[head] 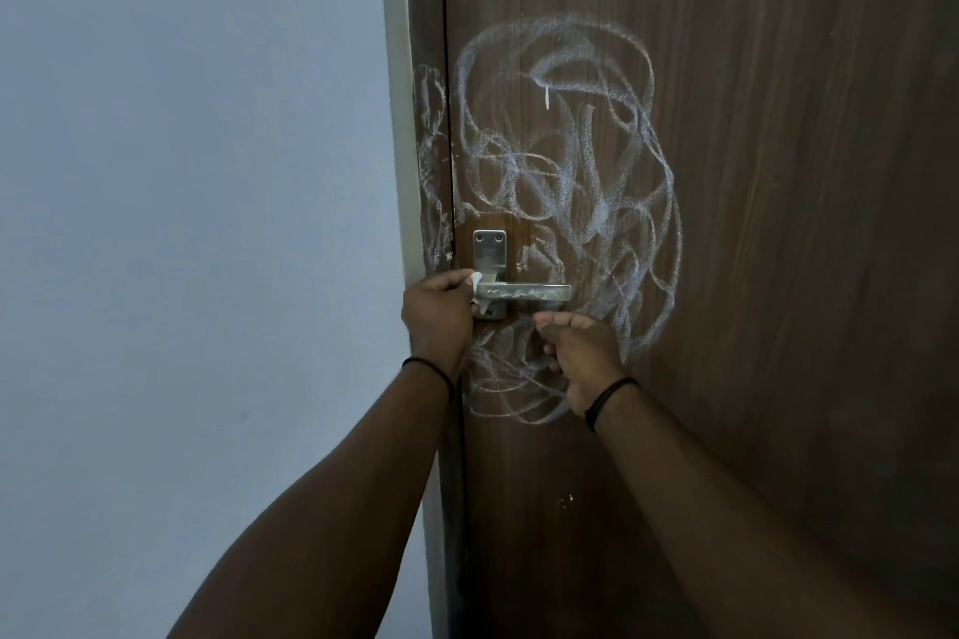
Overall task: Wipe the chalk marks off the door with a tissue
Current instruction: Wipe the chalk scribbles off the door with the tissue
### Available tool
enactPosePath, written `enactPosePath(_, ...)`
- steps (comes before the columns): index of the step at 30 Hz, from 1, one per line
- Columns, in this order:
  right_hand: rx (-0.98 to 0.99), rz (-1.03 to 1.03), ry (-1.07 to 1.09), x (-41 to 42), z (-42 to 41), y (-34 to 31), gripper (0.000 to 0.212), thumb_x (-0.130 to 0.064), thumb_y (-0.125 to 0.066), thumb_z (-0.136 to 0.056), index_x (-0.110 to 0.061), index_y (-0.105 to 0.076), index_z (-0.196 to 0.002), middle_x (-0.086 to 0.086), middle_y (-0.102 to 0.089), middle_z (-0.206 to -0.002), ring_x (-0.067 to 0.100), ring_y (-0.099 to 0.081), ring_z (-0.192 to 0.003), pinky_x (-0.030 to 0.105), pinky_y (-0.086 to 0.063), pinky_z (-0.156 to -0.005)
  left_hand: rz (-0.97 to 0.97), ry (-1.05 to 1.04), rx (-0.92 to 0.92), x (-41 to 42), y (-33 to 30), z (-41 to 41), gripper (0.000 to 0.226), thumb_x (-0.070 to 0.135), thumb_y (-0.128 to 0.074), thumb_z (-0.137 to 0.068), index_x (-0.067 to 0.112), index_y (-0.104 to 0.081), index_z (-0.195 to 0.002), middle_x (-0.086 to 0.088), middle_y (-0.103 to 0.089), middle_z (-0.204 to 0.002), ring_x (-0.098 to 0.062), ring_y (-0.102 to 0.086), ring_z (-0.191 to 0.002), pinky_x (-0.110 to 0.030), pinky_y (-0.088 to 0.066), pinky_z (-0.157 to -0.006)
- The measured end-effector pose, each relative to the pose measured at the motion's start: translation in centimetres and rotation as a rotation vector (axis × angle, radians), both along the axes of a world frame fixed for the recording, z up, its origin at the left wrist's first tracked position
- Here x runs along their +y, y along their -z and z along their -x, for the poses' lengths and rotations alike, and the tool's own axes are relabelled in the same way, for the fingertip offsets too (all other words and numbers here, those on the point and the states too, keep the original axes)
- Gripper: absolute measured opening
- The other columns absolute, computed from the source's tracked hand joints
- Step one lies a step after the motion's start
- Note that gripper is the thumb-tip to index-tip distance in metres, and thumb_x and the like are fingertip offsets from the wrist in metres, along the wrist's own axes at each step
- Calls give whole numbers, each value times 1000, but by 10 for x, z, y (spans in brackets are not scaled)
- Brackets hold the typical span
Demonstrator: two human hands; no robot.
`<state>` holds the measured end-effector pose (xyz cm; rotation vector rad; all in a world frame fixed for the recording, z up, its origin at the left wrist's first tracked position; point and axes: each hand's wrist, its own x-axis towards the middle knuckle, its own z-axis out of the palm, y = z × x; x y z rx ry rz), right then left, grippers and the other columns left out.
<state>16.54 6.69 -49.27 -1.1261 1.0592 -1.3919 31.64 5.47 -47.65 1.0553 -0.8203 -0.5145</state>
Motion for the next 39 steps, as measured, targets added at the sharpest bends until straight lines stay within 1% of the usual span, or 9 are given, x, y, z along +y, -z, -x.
enactPosePath(8, 31, 30, 9, 6, 3, 0, 15, -2, -60, -94, -5, -71, -104, 0, -66, -83, 6, -52, -65, 17, -41, -52, -28, 100, 174, 9, -3, -1, 25, -1, -75, -82, 21, -78, -70, -6, -77, -83, -20, -74, -77, -23, -58, -61)
enactPosePath(13, 57, 66, -10, 13, -1, -3, 13, -4, -61, -94, -8, -72, -102, -1, -67, -87, 6, -54, -67, 14, -42, -50, -59, 102, 169, 7, -9, 6, 13, 0, -70, -87, 11, -77, -87, -10, -75, -86, -18, -74, -75, -25, -59, -62)
enactPosePath(16, 58, 82, 2, 16, 2, -1, 13, -5, -60, -95, -7, -71, -100, 0, -67, -87, 7, -54, -69, 18, -43, -56, -56, 155, 289, 8, -8, 9, 17, -4, -66, -89, 9, -74, -81, -13, -73, -84, -21, -72, -77, -23, -58, -58)
enactPosePath(21, 34, 108, -24, 22, -6, 4, 19, 1, -61, -93, 0, -69, -109, 12, -71, -86, 15, -62, -67, 24, -53, -59, -157, 287, 391, 27, 9, 8, 14, -6, -57, -93, -4, -69, -101, -17, -70, -94, -26, -70, -82, -25, -61, -60)
enactPosePath(26, 121, 248, -62, 27, -32, 23, 31, -5, -70, -89, -8, -68, -121, 7, -75, -104, 16, -73, -86, 30, -62, -75, -252, 463, 237, 48, 19, 11, 12, 3, -60, -94, 1, -72, -98, -11, -75, -73, -17, -69, -58, -24, -56, -46)
enactPosePath(30, 272, 264, 109, 23, -23, 31, 11, -11, -77, -84, -12, -78, -94, 0, -76, -80, 12, -70, -71, 34, -60, -71, -344, 419, -24, 53, 18, -2, 8, 8, -67, -91, 4, -74, -90, -6, -72, -68, -11, -65, -50, -17, -46, -41)
enactPosePath(34, 569, 521, 300, 18, -12, 17, 3, -12, -74, -85, -12, -78, -87, 1, -68, -90, 13, -61, -81, 29, -54, -71, -235, 140, -167, 41, 19, -9, 17, 10, -57, -95, 8, -73, -91, -4, -71, -76, -15, -62, -67, -22, -50, -58)
enactPosePath(36, 667, 670, 414, 16, -11, -7, 5, -14, -70, -88, -14, -75, -88, 1, -64, -92, 17, -56, -85, 30, -48, -68, -143, -76, -370, 35, 15, -7, 22, 11, -51, -96, 12, -72, -94, 2, -71, -87, -12, -62, -80, -22, -49, -72)
enactPosePath(39, 640, 721, 421, 11, -10, -50, 6, -20, -69, -89, -22, -72, -94, -7, -68, -87, 12, -62, -78, 27, -49, -63, 29, -197, -495, 30, 3, 1, 28, 23, -44, -98, 25, -64, -79, 19, -61, -73, 7, -55, -73, -5, -38, -60)
